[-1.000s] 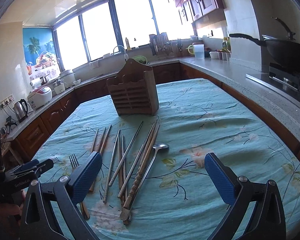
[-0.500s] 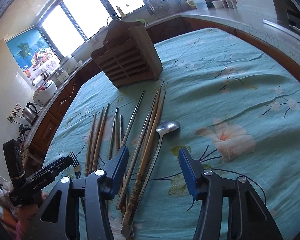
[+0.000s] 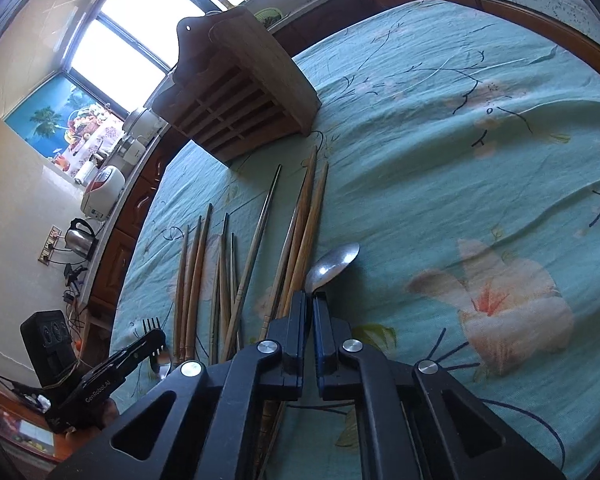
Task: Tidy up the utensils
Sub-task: 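Grasp the metal fork with the left tool while the right tool grasps the spoon, then carry fork and spoon into the wooden holder and open both tools, then withdraw both open tools from the holder back over the utensil pile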
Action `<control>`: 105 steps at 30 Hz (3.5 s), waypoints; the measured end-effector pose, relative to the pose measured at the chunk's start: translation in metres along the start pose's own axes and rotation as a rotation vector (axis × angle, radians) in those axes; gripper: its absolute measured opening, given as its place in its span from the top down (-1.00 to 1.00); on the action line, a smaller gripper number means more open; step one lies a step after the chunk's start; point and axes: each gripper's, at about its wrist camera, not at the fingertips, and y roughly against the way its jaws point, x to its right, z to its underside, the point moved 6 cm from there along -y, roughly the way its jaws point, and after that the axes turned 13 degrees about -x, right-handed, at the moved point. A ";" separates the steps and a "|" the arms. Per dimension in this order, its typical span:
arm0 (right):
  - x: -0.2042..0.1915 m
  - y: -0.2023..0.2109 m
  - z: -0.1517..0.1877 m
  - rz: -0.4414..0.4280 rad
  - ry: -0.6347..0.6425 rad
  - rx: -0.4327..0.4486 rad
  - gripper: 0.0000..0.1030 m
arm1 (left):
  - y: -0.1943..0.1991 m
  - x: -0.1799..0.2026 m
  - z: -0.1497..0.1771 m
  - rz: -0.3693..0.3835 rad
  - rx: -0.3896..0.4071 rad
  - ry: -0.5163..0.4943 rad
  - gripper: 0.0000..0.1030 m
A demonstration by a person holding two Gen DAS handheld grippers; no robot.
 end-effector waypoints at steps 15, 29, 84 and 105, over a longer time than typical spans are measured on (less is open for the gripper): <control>-0.027 0.069 -0.010 0.029 0.087 0.198 0.96 | 0.060 0.008 -0.011 0.119 0.140 0.013 0.99; -0.075 0.119 -0.048 0.076 0.213 0.402 0.97 | 0.132 0.014 -0.043 0.034 0.333 -0.023 1.00; -0.097 0.026 -0.210 0.292 0.345 0.467 0.87 | 0.019 0.064 -0.231 -0.162 0.441 -0.092 0.86; -0.075 0.057 -0.194 0.219 0.221 0.489 -0.10 | 0.053 0.045 -0.189 -0.161 0.486 0.033 -0.47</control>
